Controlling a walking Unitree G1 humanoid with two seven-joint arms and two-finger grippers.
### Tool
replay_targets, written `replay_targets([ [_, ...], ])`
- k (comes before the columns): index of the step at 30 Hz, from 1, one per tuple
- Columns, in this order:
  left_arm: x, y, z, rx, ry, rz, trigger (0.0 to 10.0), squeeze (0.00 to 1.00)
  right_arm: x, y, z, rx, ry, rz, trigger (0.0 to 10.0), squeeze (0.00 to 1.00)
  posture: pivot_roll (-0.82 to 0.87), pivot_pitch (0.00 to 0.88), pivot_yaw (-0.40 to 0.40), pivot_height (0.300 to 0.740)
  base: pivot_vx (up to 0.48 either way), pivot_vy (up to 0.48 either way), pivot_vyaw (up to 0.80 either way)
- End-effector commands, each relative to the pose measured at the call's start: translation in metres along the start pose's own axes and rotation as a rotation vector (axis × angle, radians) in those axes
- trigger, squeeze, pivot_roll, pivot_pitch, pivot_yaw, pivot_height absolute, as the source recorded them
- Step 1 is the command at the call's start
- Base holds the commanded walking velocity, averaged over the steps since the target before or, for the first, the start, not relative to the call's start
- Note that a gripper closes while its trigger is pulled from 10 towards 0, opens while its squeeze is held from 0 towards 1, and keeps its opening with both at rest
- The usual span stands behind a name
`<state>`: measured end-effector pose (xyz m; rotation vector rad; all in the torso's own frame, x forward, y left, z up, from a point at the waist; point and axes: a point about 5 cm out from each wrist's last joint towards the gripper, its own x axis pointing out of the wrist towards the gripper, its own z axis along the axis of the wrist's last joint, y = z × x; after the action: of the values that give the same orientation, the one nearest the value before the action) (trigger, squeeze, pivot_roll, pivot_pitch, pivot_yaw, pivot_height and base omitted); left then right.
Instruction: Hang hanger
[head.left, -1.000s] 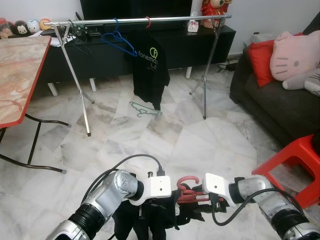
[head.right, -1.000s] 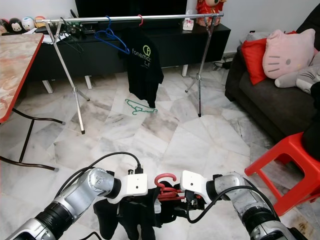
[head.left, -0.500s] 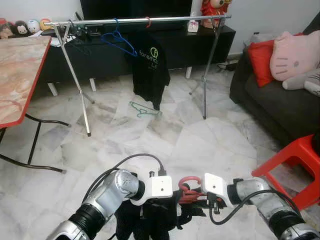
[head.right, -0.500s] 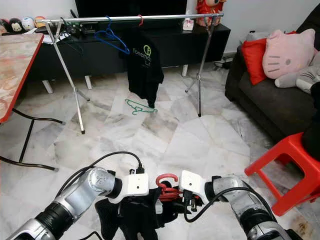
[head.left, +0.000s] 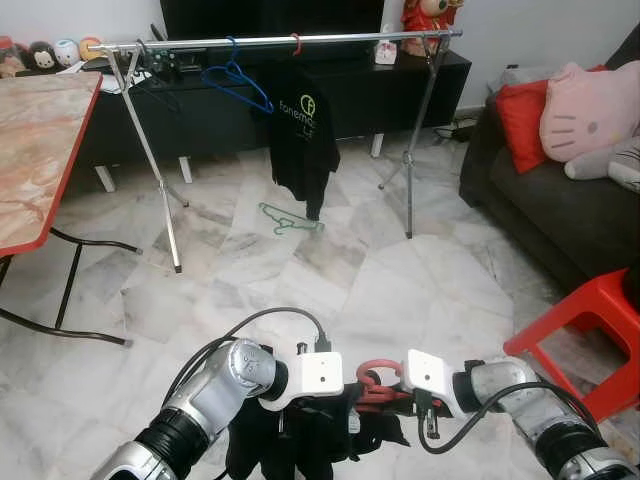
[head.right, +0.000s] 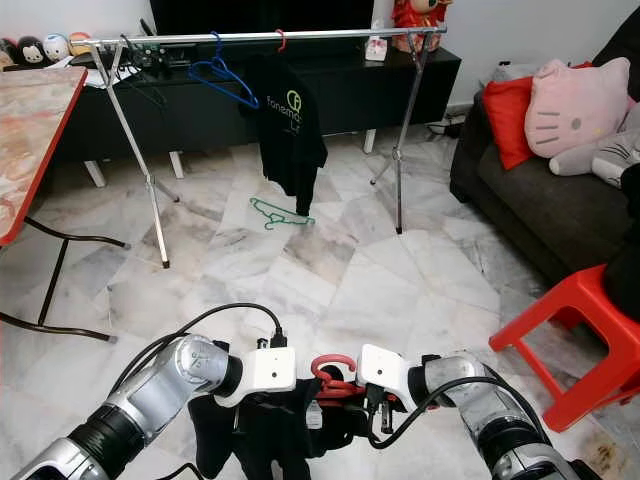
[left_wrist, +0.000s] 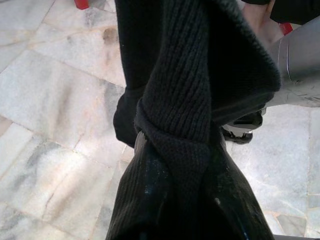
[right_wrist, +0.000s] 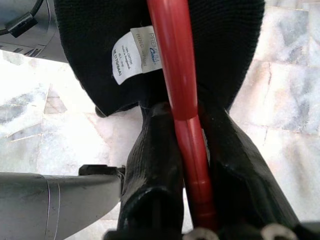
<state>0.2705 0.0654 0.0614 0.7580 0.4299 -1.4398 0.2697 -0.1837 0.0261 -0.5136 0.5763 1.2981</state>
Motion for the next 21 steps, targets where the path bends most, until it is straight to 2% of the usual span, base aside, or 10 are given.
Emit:
replay_targets([
  [1,0.0003,0.0008,0.0125,0.029,-0.045,0.001,10.0,0.00,-0.0022,-0.0061,0.0044,0.007,-0.026,-0.044,0.0,0.00,-0.07,0.000,-0.069,0.740,0.000,0.000,0.00],
  [14,-0.0027,0.0033,0.0114,0.045,-0.029,-0.002,10.0,0.00,-0.0004,-0.0066,0.0058,0.013,-0.043,-0.057,0.0,0.00,-0.07,0.000,-0.068,0.740,0.000,0.000,0.00],
  [15,-0.0028,0.0033,0.0124,0.048,-0.039,-0.003,10.0,0.67,-0.0003,-0.0067,0.0059,0.014,-0.045,-0.061,0.0,0.00,-0.07,0.000,-0.068,0.740,0.000,0.000,0.00],
  [16,-0.0028,0.0033,0.0124,0.048,-0.039,-0.003,10.0,0.67,-0.0003,-0.0067,0.0059,0.014,-0.045,-0.061,0.0,0.00,-0.07,0.000,-0.068,0.740,0.000,0.000,0.00],
  [17,-0.0029,0.0034,0.0135,0.054,-0.048,-0.003,10.0,1.00,-0.0001,-0.0068,0.0060,0.015,-0.048,-0.065,0.0,0.00,-0.07,0.000,-0.068,0.740,0.000,0.000,0.00],
  [21,-0.0035,0.0041,0.0148,0.060,-0.055,0.001,10.0,1.00,0.0008,-0.0097,0.0088,0.022,-0.074,-0.108,0.0,0.00,-0.07,0.000,-0.069,0.740,0.000,0.000,0.00],
])
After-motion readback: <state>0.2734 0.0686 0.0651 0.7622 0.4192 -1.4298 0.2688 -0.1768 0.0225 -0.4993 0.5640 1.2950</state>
